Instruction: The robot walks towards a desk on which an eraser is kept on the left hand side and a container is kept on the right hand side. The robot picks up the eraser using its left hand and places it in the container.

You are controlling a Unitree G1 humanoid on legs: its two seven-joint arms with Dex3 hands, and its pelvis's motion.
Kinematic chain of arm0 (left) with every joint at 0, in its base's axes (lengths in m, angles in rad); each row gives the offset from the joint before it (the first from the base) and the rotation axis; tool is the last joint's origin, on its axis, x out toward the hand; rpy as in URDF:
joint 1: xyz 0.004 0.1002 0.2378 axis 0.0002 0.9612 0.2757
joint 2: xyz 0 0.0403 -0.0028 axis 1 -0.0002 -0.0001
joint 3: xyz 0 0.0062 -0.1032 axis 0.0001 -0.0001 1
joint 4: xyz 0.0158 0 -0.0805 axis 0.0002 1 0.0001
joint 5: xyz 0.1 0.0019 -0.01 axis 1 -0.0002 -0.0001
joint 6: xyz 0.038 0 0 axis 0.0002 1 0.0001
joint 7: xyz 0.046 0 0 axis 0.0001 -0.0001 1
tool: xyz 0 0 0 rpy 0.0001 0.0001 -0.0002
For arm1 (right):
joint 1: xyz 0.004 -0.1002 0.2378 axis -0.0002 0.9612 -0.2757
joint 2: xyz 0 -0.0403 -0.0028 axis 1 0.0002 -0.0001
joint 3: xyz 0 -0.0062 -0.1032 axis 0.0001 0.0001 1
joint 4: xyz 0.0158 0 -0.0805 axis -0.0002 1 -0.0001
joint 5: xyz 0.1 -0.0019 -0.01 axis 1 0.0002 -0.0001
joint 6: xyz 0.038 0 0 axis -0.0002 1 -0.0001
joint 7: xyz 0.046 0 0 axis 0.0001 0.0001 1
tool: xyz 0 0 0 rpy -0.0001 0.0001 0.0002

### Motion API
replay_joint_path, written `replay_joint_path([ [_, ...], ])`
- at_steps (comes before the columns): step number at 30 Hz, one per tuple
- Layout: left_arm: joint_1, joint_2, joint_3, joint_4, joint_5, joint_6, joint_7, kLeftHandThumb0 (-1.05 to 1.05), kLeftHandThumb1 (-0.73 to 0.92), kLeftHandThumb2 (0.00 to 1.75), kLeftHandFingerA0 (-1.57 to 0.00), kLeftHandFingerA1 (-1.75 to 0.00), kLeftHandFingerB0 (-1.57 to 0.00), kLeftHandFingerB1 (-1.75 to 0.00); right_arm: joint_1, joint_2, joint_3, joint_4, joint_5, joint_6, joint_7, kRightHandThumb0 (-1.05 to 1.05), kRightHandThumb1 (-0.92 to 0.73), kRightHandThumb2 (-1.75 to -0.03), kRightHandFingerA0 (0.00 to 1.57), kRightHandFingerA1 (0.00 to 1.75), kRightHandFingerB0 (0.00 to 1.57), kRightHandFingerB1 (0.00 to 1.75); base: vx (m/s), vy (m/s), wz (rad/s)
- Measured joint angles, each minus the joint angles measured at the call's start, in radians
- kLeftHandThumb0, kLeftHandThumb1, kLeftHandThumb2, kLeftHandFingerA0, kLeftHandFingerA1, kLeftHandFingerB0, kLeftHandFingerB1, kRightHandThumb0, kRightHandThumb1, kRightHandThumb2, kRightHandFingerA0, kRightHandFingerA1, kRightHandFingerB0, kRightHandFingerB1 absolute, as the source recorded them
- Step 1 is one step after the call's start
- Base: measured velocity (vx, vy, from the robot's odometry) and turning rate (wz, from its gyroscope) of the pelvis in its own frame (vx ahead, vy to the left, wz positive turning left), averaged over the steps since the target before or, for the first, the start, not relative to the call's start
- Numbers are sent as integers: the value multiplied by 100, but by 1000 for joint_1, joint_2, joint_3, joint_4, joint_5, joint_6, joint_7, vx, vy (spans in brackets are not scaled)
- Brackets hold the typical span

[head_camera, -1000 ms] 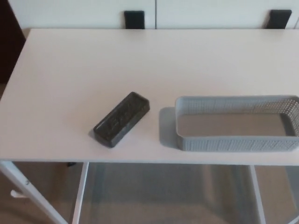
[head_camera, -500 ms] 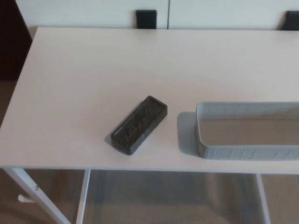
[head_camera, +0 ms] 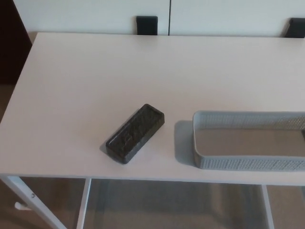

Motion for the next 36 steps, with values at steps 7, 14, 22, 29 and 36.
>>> replay_joint_path([
  [7,5,4,-37,-43,22,-13,7,-51,39,69,-44,-46,-35,-43,10,0,0,-23,1,5,4,-28,-55,-56,58,49,43,40,0,0,0],
  [14,63,24,-97,-307,53,-14,-4,-54,47,54,-34,-33,-37,-35,0,2,2,-23,1,7,5,-28,-56,-56,59,50,44,41,0,0,0],
  [22,97,66,-141,-612,55,-12,-42,-55,48,55,-33,-31,-38,-35,-9,6,5,-23,1,7,5,-42,-44,-75,52,60,36,51,0,0,0],
  [29,84,134,-186,-872,43,2,-89,-55,49,56,-41,-33,-42,-34,-14,7,11,-23,1,7,5,-29,-53,-56,60,51,44,43,0,0,0],
  [36,32,219,-231,-1109,6,26,-143,-52,48,55,-41,-33,-41,-34,-21,7,14,-23,1,7,5,-36,-55,-56,63,50,47,42,0,0,0],
])
